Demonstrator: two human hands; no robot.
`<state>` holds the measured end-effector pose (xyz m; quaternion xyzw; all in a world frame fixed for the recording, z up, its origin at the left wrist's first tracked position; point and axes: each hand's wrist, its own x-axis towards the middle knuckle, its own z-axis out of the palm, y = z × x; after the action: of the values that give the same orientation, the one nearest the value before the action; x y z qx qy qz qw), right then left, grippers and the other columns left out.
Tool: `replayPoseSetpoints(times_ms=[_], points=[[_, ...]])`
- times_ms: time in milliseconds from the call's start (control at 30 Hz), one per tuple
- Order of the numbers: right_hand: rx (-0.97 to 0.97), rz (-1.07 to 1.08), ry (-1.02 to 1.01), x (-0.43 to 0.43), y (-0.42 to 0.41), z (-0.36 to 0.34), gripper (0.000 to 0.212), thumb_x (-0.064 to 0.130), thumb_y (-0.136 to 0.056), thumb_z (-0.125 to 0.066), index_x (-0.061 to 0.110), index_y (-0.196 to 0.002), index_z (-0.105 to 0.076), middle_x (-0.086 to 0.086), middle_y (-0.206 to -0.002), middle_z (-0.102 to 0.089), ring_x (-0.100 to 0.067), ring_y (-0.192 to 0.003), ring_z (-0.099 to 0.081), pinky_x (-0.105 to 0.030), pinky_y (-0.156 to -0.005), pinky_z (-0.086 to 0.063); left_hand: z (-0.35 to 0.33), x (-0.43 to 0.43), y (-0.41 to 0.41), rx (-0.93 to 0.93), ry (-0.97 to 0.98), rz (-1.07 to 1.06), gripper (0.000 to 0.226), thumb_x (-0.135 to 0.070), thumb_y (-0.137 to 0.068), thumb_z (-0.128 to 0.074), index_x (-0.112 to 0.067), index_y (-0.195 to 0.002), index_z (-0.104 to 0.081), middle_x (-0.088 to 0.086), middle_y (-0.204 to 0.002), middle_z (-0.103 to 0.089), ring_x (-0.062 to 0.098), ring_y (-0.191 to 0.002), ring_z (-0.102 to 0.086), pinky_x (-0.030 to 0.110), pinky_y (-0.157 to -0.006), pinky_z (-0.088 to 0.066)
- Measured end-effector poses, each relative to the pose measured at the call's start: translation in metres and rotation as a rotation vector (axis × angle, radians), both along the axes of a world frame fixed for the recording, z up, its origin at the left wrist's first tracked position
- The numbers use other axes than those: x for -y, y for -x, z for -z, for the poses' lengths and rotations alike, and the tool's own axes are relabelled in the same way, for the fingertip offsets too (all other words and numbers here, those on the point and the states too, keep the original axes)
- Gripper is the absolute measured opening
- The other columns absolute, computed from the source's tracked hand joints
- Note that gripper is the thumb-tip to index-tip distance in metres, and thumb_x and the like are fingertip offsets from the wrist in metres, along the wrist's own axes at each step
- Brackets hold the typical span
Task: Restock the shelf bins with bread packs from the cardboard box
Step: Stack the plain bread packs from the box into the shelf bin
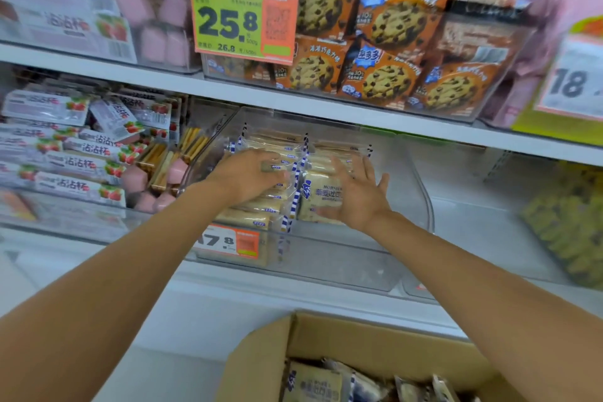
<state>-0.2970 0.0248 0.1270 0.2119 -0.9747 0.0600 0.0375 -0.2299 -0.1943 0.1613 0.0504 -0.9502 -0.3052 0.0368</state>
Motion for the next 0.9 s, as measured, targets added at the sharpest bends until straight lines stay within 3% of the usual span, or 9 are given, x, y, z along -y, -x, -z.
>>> replayPoseSetpoints(times_ms=[100, 167, 267, 333, 400, 567, 700, 767, 900], points=[[-0.083, -0.064, 0.189, -0.012, -0.030, -0.017, 0.078, 0.050, -0.084, -0.066, 0.021, -0.148, -0.031, -0.013, -0.152, -0.029, -0.029, -0.142, -0.024, -0.044, -0.115, -0.022, -0.007, -0.019, -0.028, -0.107, -0.118, -0.027, 0.024, -0.038, -0.092, -0.063, -0.021, -0.106, -0.071, -0.011, -0.105, -0.069, 0.015, -0.104, -0.063, 0.030, -0.087, -0.051], [-0.155, -0.106, 0.330, -0.026, -0.057, -0.024, 0.042, 0.032, -0.087, -0.065, 0.012, -0.123, -0.055, -0.011, -0.122, -0.055, -0.028, -0.115, -0.051, -0.037, -0.093, -0.042, -0.006, -0.040, -0.054, -0.142, -0.129, -0.028, 0.014, -0.027, -0.091, -0.064, -0.016, -0.089, -0.071, -0.010, -0.082, -0.067, 0.013, -0.084, -0.063, 0.025, -0.068, -0.050], [-0.124, -0.126, 0.417, -0.056, -0.105, -0.021, 0.016, 0.020, -0.086, -0.062, 0.014, -0.100, -0.059, -0.002, -0.088, -0.057, -0.025, -0.082, -0.058, -0.033, -0.069, -0.045, 0.003, -0.081, -0.092, -0.178, -0.066, -0.012, 0.018, -0.022, -0.088, -0.064, -0.021, -0.071, -0.063, -0.004, -0.073, -0.063, 0.014, -0.069, -0.056, 0.032, -0.070, -0.049], [-0.059, -0.141, 0.419, -0.077, -0.129, -0.003, 0.016, 0.019, -0.086, -0.062, 0.014, -0.100, -0.058, 0.003, -0.082, -0.053, -0.021, -0.075, -0.053, -0.031, -0.065, -0.041, 0.013, -0.103, -0.112, -0.226, 0.038, -0.048, 0.011, -0.020, -0.087, -0.062, -0.020, -0.076, -0.063, -0.004, -0.079, -0.060, 0.016, -0.073, -0.054, 0.033, -0.072, -0.047], [0.090, -0.140, 0.370, -0.107, -0.155, 0.026, 0.018, 0.019, -0.088, -0.061, 0.014, -0.106, -0.057, 0.003, -0.085, -0.053, -0.020, -0.078, -0.053, -0.030, -0.064, -0.038, 0.028, -0.129, -0.135, -0.191, -0.007, -0.021, 0.010, -0.020, -0.087, -0.061, -0.015, -0.079, -0.064, -0.003, -0.080, -0.061, 0.017, -0.074, -0.056, 0.034, -0.074, -0.048], [0.538, -0.003, 0.226, -0.201, -0.212, 0.106, 0.032, 0.019, -0.093, -0.057, 0.018, -0.125, -0.057, 0.000, -0.112, -0.062, -0.019, -0.105, -0.060, -0.028, -0.085, -0.046, 0.093, -0.180, -0.176, 0.173, -0.177, 0.075, 0.017, -0.030, -0.095, -0.057, -0.024, -0.082, -0.066, -0.009, -0.086, -0.065, 0.012, -0.084, -0.061, 0.029, -0.078, -0.047], [0.647, 0.138, 0.176, -0.276, -0.237, 0.164, 0.024, 0.021, -0.094, -0.056, 0.021, -0.118, -0.061, -0.002, -0.111, -0.065, -0.021, -0.106, -0.060, -0.029, -0.086, -0.043, 0.146, -0.205, -0.186, 0.360, -0.267, 0.081, 0.017, -0.029, -0.096, -0.057, -0.020, -0.095, -0.071, -0.004, -0.092, -0.070, 0.015, -0.085, -0.067, 0.032, -0.082, -0.054], [0.724, 0.240, 0.200, -0.301, -0.245, 0.188, 0.035, 0.015, -0.093, -0.057, 0.020, -0.127, -0.058, -0.004, -0.125, -0.060, -0.020, -0.111, -0.059, -0.031, -0.090, -0.048, 0.163, -0.215, -0.188, 0.424, -0.303, 0.061, 0.016, -0.027, -0.097, -0.056, -0.021, -0.091, -0.069, -0.001, -0.089, -0.070, 0.018, -0.084, -0.067, 0.029, -0.077, -0.053], [0.850, 0.217, 0.154, -0.311, -0.255, 0.224, 0.073, 0.008, -0.089, -0.057, 0.025, -0.152, -0.024, -0.002, -0.155, -0.028, -0.023, -0.143, -0.023, -0.034, -0.115, -0.027, 0.188, -0.233, -0.193, 0.524, -0.370, -0.005, 0.012, -0.021, -0.094, -0.058, -0.021, -0.091, -0.069, 0.007, -0.091, -0.071, 0.022, -0.087, -0.068, 0.039, -0.081, -0.055]])
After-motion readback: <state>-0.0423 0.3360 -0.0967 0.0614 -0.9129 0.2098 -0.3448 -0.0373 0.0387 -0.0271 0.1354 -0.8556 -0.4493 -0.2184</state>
